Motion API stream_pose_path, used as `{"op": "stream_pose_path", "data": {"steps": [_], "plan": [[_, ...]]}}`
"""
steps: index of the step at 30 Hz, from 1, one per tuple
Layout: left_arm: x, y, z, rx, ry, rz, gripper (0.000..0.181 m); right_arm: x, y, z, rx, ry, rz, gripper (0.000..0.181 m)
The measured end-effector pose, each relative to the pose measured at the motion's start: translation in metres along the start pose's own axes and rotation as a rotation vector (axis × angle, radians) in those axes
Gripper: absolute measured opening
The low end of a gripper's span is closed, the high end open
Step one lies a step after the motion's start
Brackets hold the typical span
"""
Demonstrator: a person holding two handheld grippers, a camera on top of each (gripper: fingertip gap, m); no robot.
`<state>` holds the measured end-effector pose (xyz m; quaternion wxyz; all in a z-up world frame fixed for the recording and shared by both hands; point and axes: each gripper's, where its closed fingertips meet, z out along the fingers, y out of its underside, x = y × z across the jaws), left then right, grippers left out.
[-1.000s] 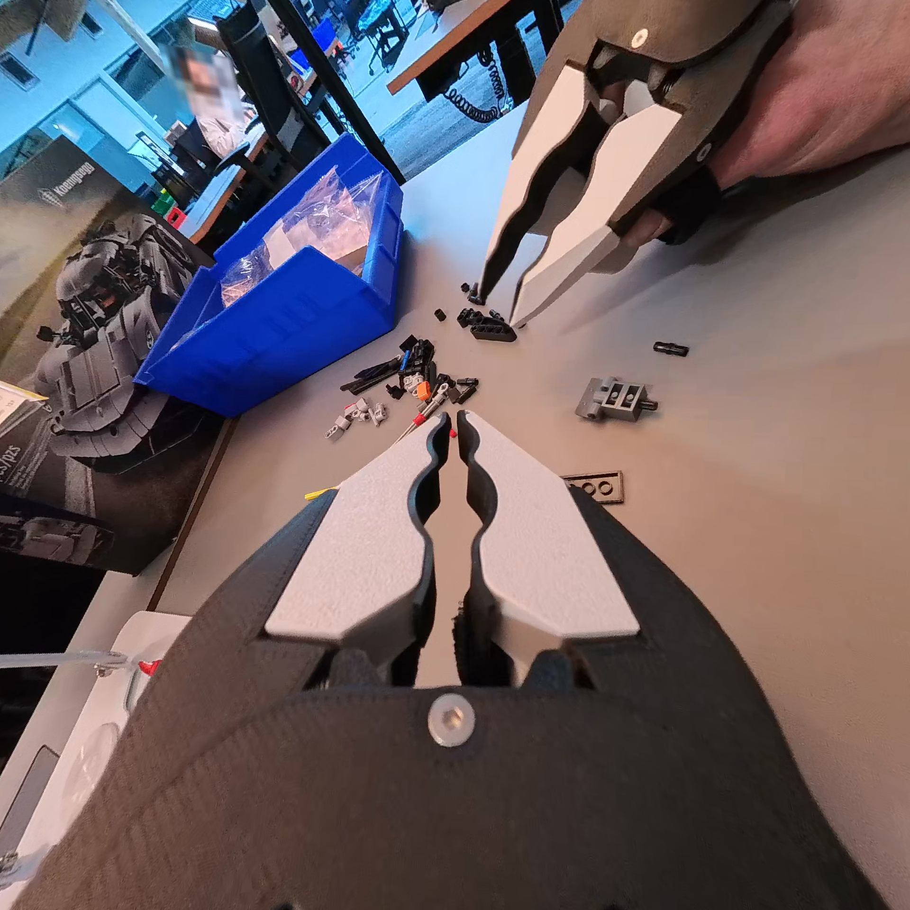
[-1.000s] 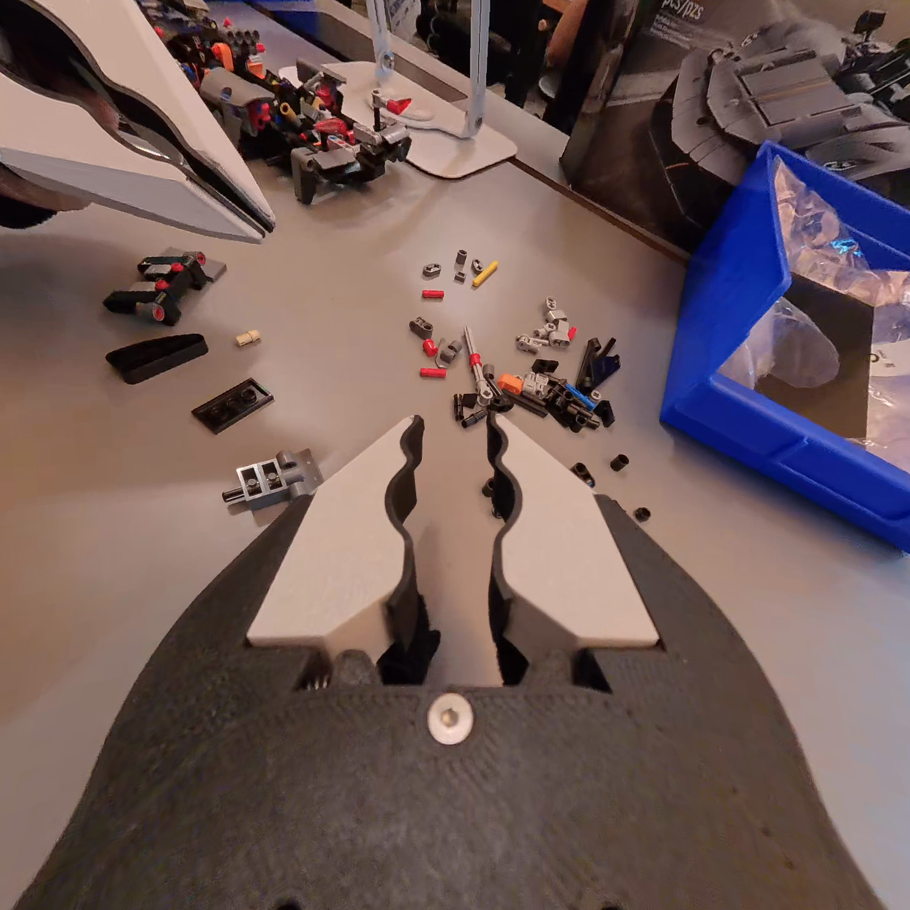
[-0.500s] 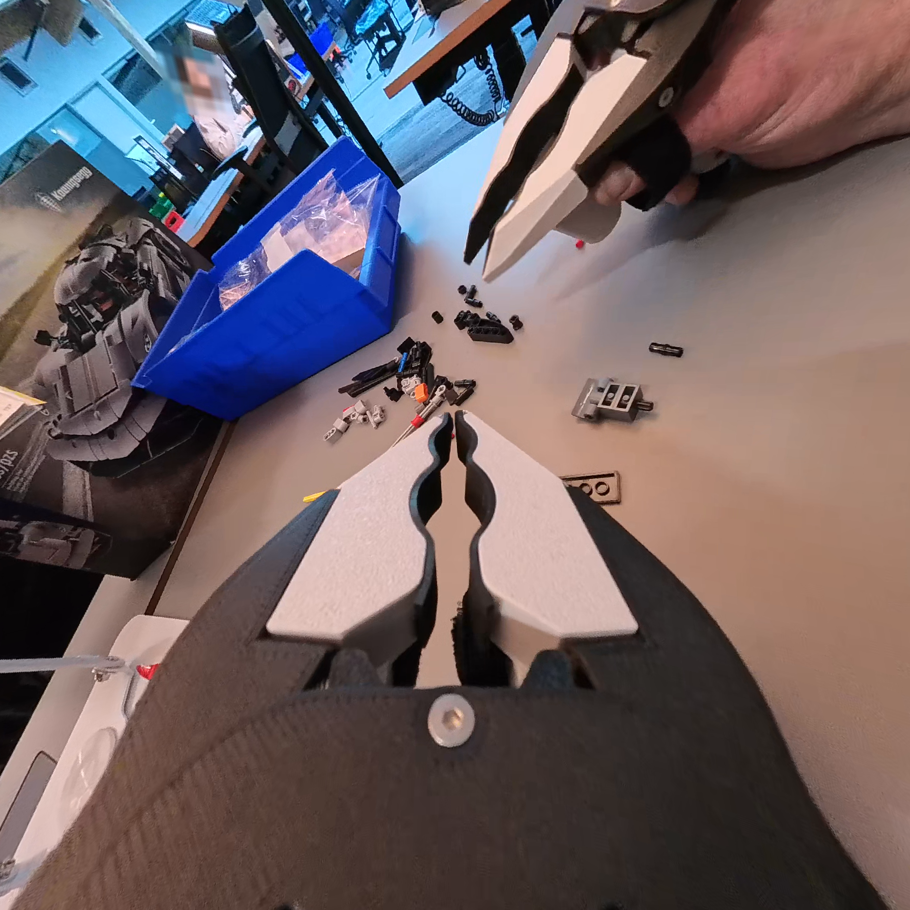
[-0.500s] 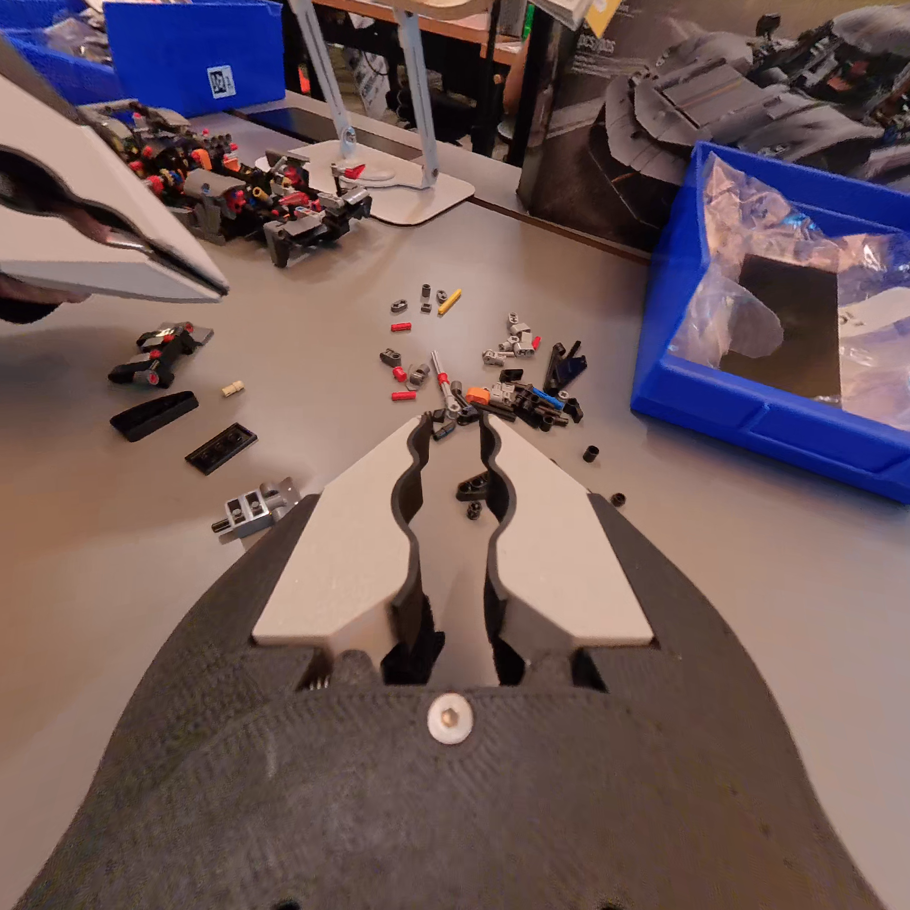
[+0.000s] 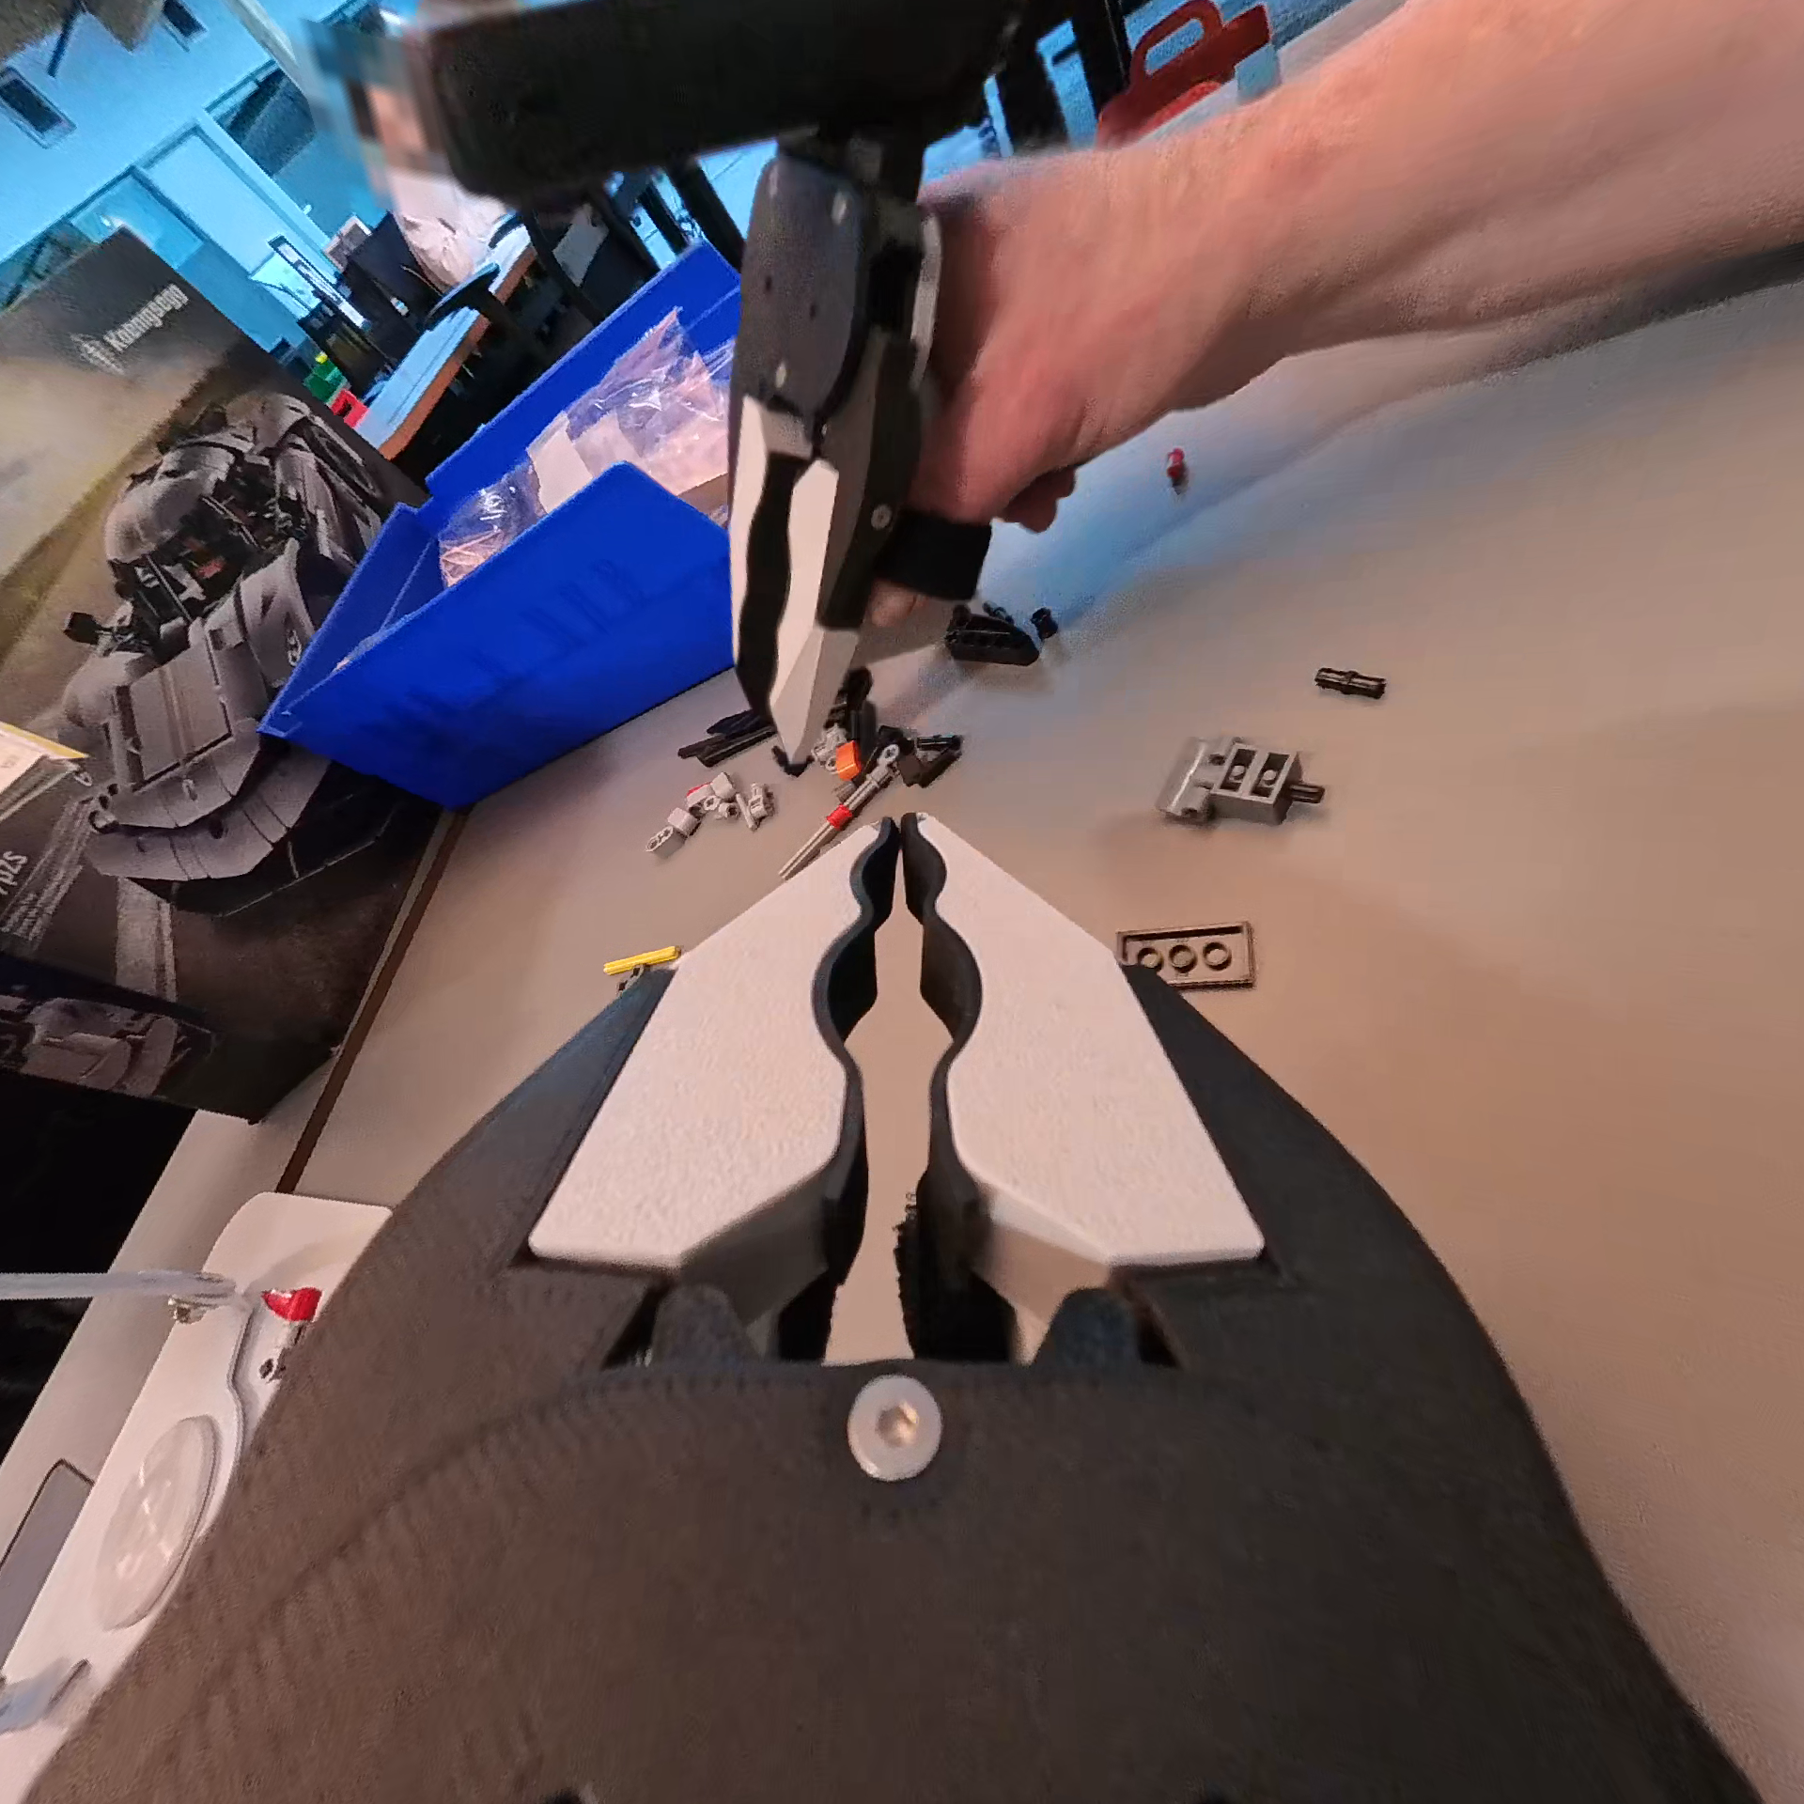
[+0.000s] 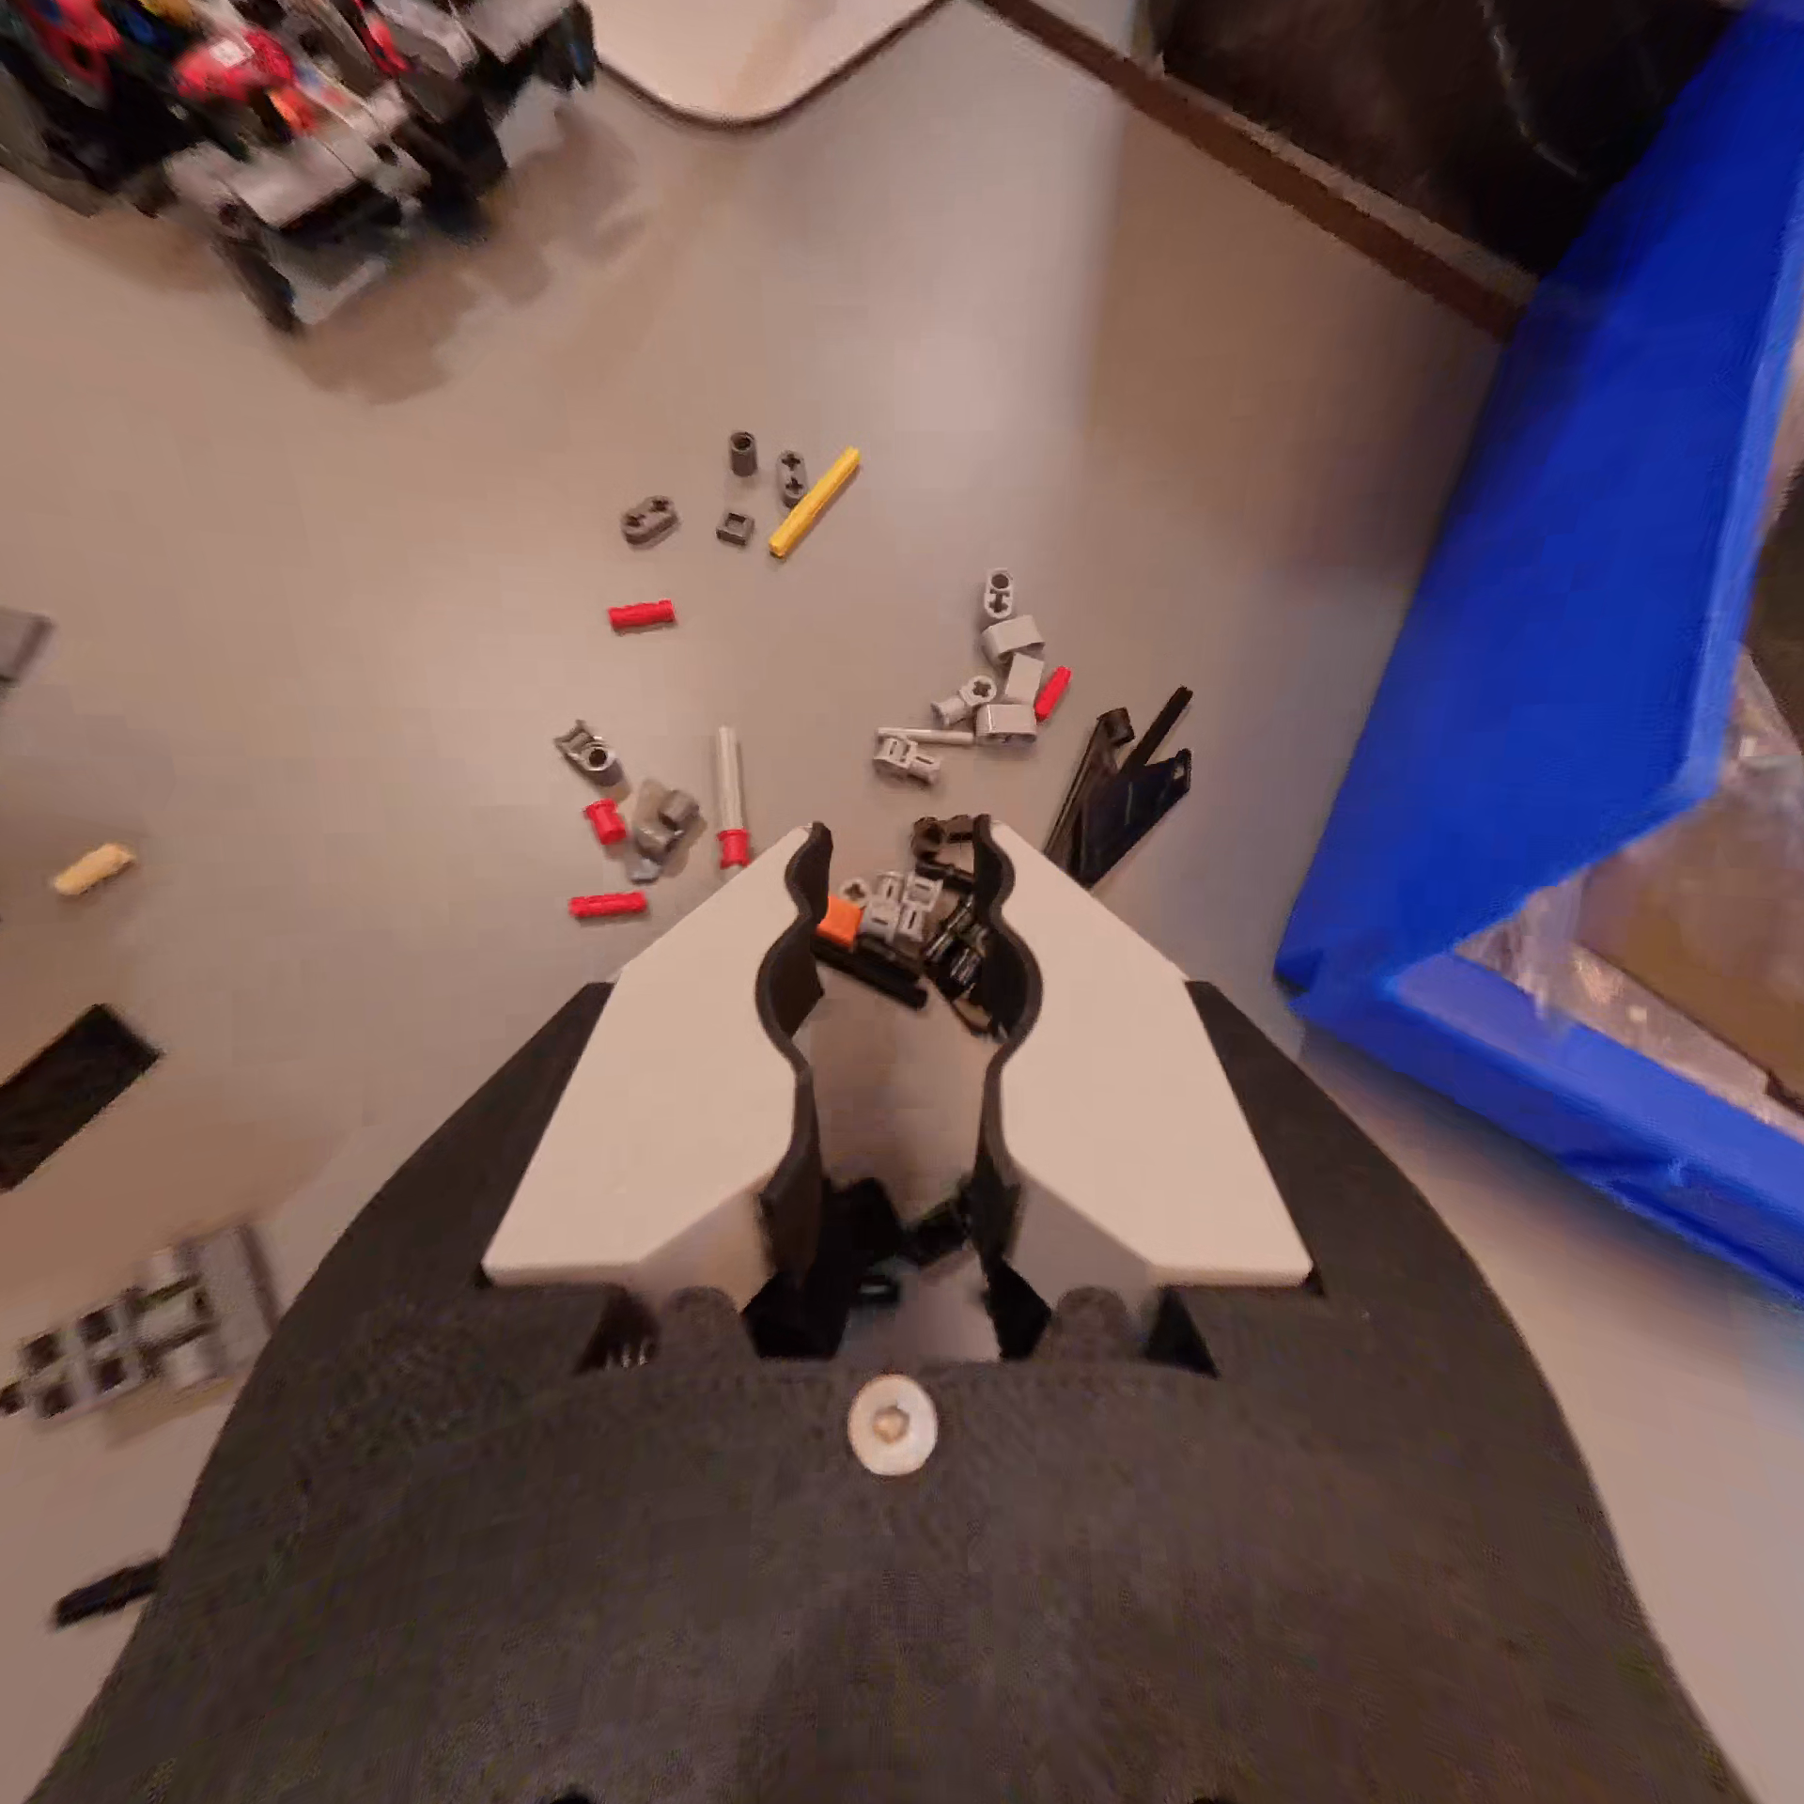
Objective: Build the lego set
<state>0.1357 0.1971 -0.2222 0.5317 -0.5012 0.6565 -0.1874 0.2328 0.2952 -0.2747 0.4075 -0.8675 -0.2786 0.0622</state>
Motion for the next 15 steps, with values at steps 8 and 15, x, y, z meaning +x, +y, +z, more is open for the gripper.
{"op": "stream_pose_path", "data": {"steps": [8, 15], "plan": [[0.0, 0.0, 0.0, 0.002, 0.004, -0.005, 0.0, 0.006, 0.008, 0.024, -0.103, -0.011, -0.01, 0.014], [-0.01, 0.003, -0.001, 0.0, -0.036, -0.037, 0.004, -0.017, -0.007, 0.003, -0.026, -0.102, 0.024, 0.014]]}}
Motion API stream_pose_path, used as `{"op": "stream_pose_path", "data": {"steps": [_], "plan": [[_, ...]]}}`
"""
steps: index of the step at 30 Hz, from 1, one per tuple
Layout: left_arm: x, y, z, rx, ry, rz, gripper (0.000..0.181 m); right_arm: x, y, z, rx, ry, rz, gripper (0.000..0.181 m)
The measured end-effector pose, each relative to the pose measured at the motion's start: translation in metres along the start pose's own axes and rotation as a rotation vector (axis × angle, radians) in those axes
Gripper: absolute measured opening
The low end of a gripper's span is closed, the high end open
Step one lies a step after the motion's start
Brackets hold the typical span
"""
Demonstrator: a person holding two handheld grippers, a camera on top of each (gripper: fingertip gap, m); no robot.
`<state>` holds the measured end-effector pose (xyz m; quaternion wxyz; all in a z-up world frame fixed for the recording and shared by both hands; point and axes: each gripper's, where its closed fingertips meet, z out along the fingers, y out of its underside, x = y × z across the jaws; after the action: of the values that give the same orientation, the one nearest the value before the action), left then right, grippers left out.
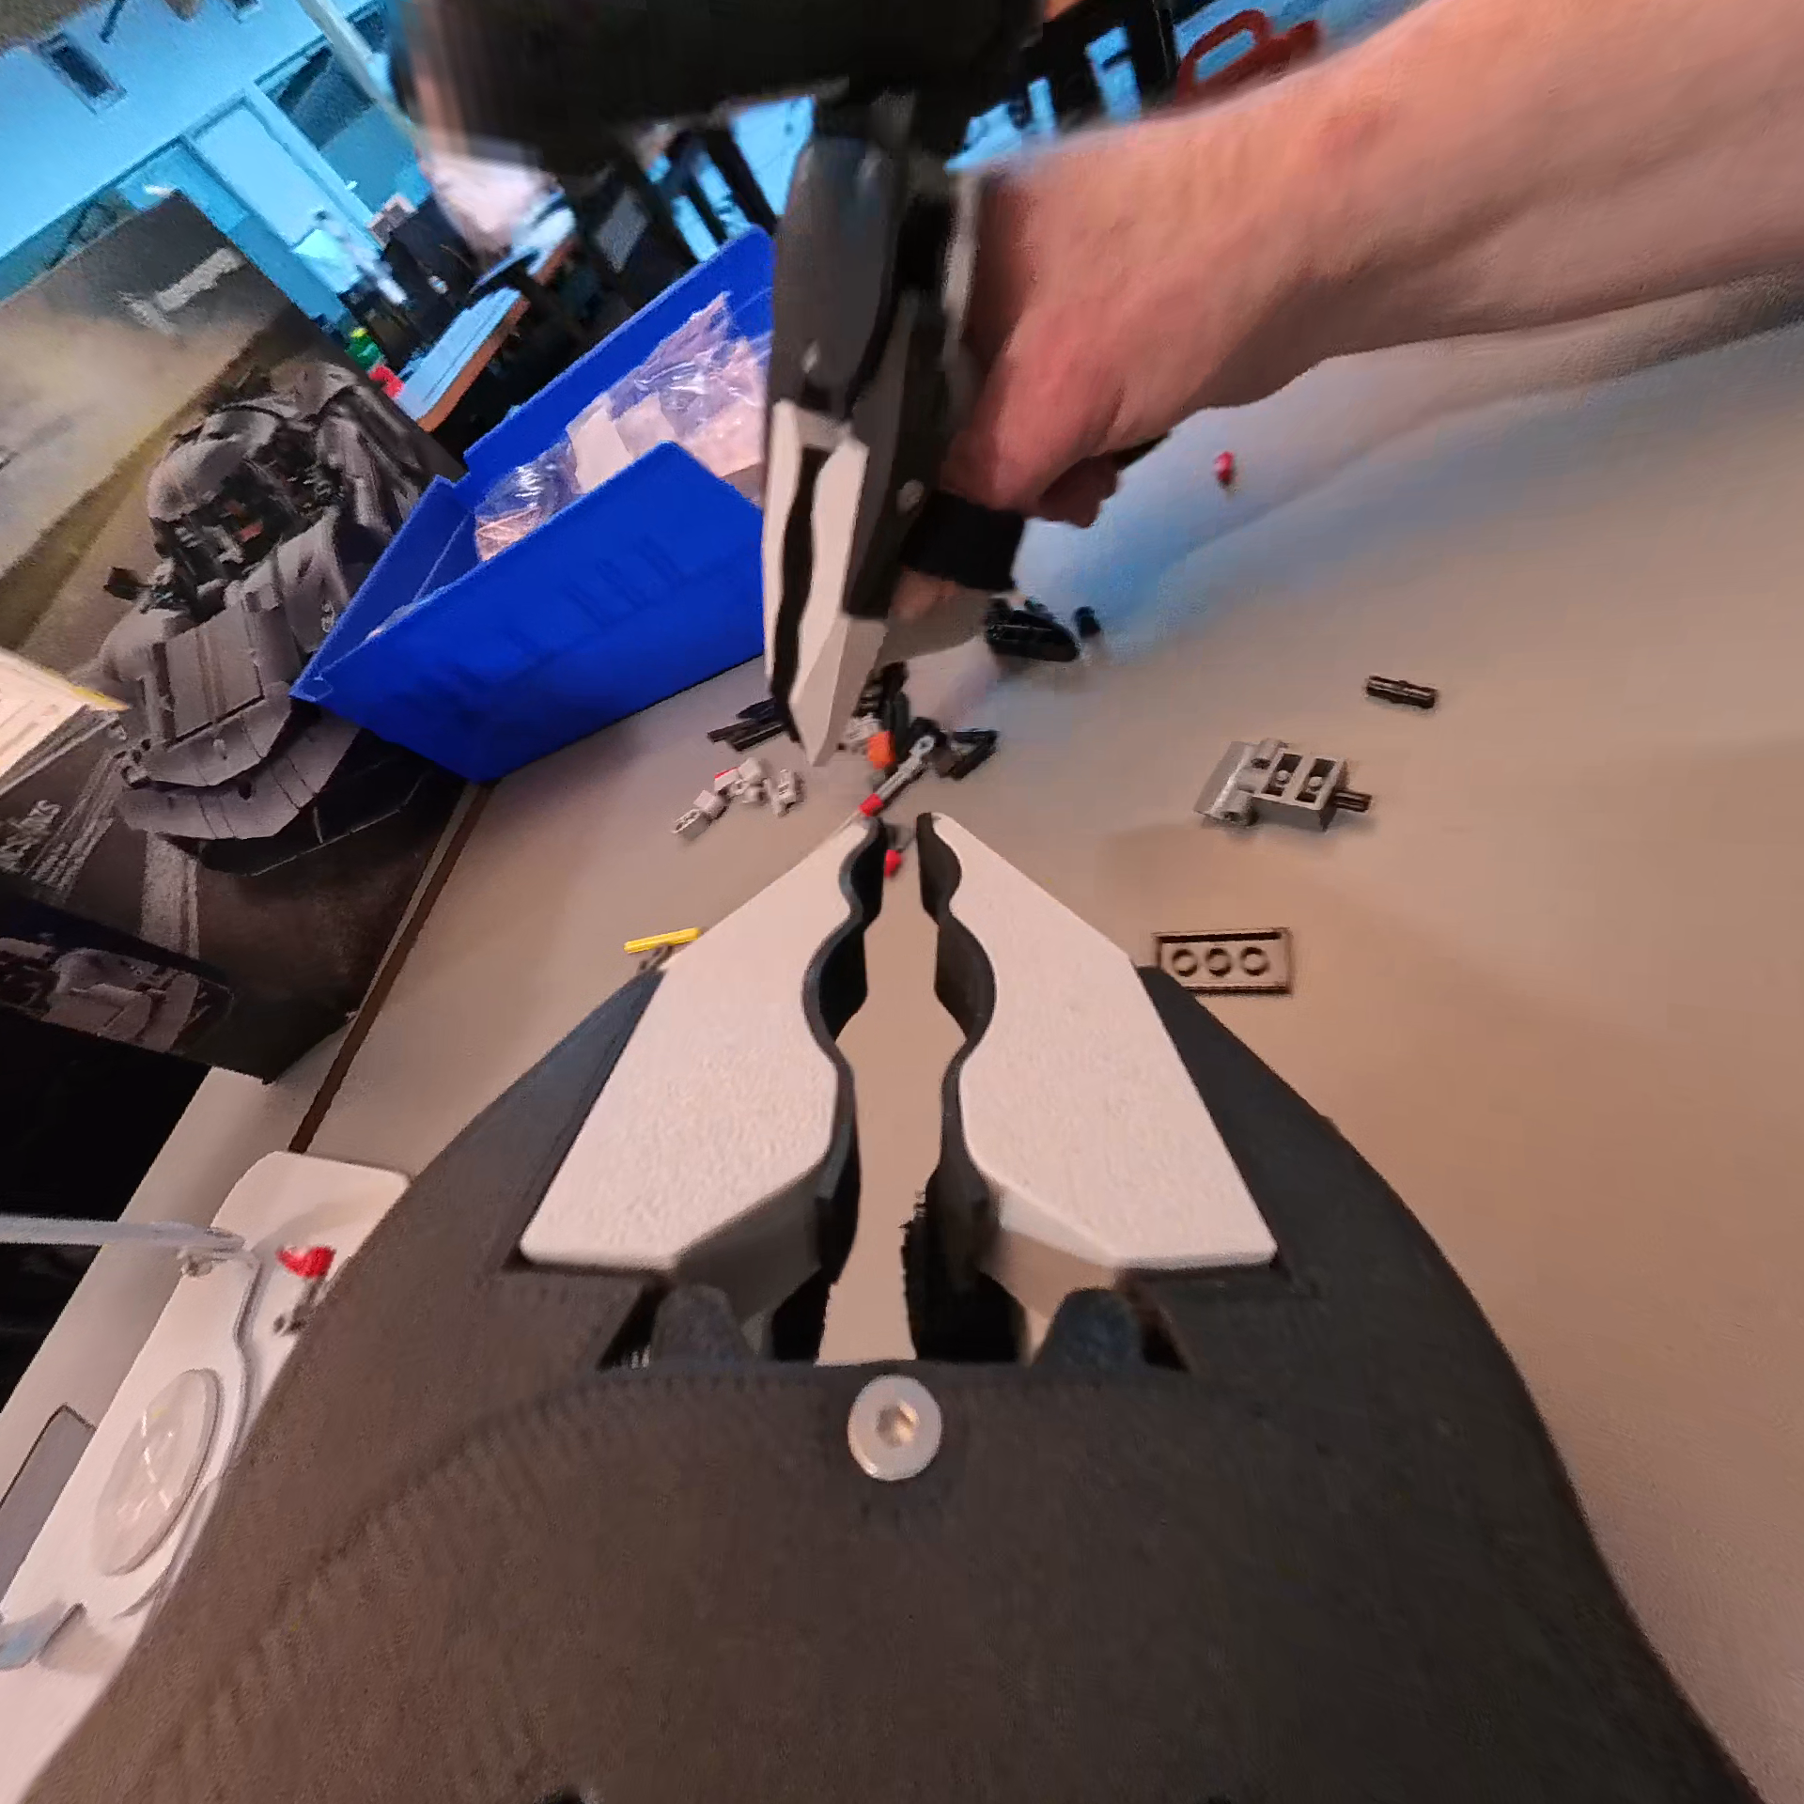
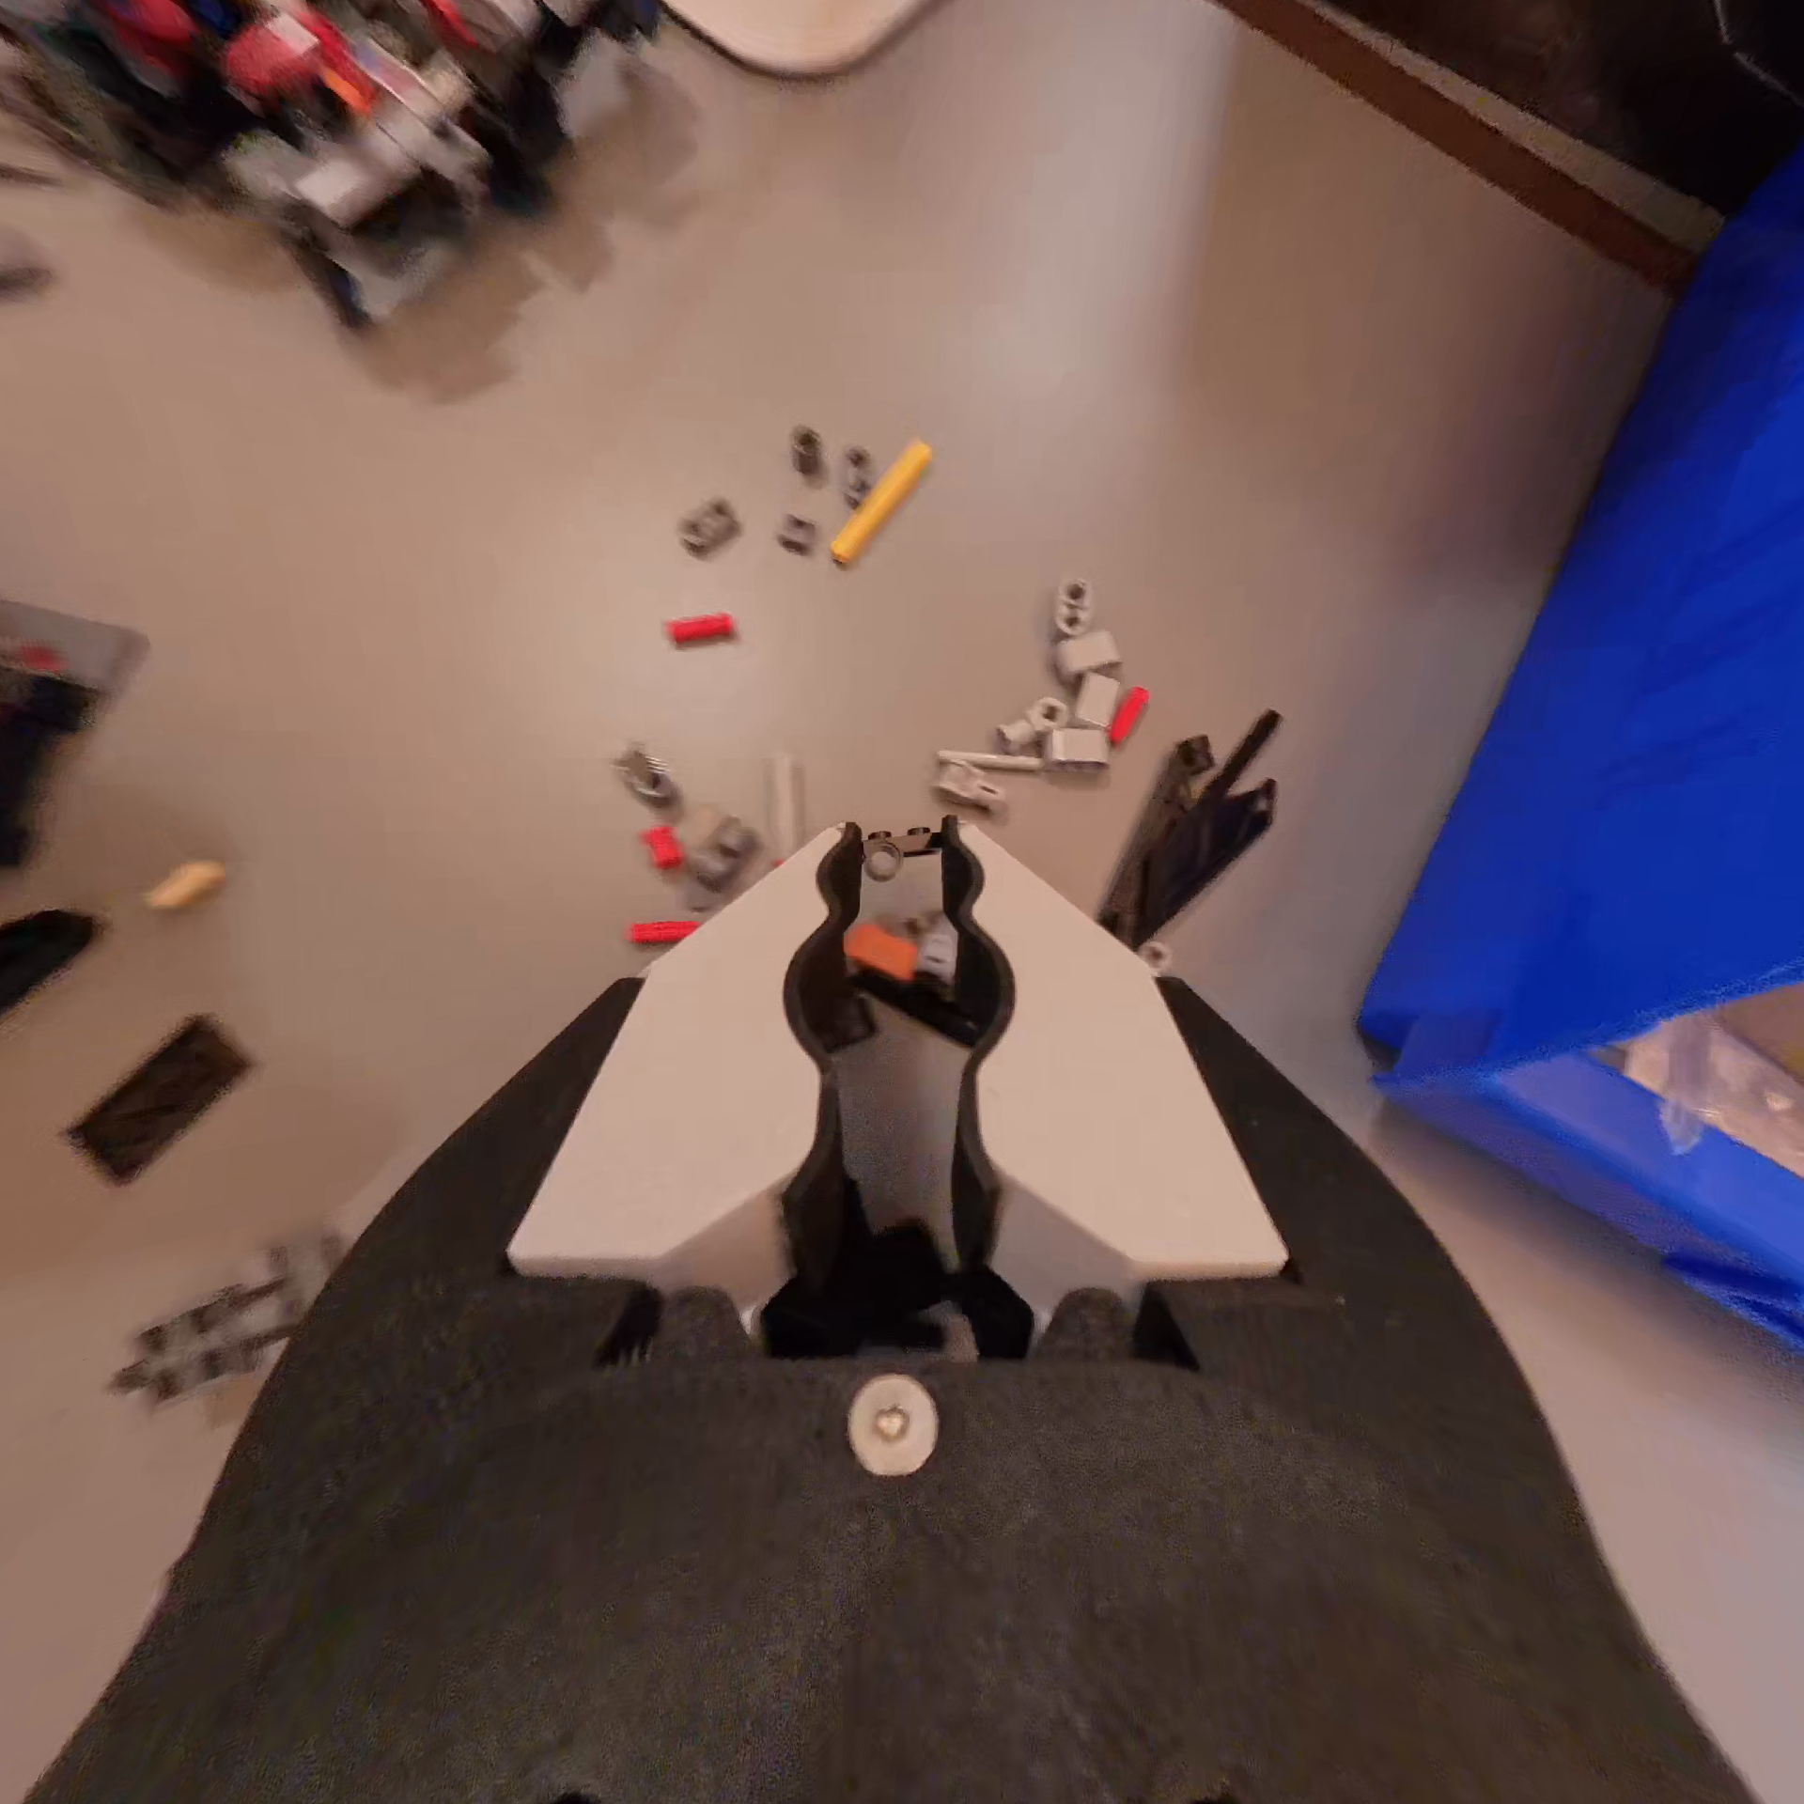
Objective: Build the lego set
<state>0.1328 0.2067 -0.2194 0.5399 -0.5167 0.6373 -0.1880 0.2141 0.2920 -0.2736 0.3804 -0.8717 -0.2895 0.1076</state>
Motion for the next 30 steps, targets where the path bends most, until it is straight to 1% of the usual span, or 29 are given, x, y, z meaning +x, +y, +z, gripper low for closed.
{"op": "stream_pose_path", "data": {"steps": [2, 6, 9, 12, 19, 24, 27, 30], "plan": [[-0.007, 0.001, -0.001, -0.003, -0.037, -0.01, 0.009, -0.021, -0.013, -0.016, 0.072, -0.078, 0.038, 0.014], [-0.012, -0.002, -0.002, 0.007, -0.069, -0.019, 0.018, -0.066, -0.04, -0.053, 0.242, -0.291, 0.146, 0.015], [-0.011, -0.005, -0.002, 0.027, -0.066, -0.028, 0.022, -0.088, -0.053, -0.078, 0.349, -0.424, 0.235, 0.014], [-0.013, -0.011, -0.004, 0.055, -0.082, -0.02, 0.024, -0.104, -0.059, -0.093, 0.418, -0.53, 0.319, 0.015], [-0.013, -0.03, -0.014, 0.137, -0.11, 0.01, 0.026, -0.128, -0.065, -0.107, 0.53, -0.757, 0.505, 0.014], [-0.013, -0.045, -0.024, 0.192, -0.119, 0.032, 0.024, -0.134, -0.067, -0.111, 0.576, -0.845, 0.556, 0.014], [-0.012, -0.048, -0.026, 0.209, -0.11, 0.026, 0.019, -0.136, -0.069, -0.114, 0.592, -0.884, 0.575, 0.013], [-0.01, -0.05, -0.027, 0.209, -0.116, 0.056, 0.015, -0.14, -0.069, -0.111, 0.574, -0.908, 0.589, 0.014]]}}
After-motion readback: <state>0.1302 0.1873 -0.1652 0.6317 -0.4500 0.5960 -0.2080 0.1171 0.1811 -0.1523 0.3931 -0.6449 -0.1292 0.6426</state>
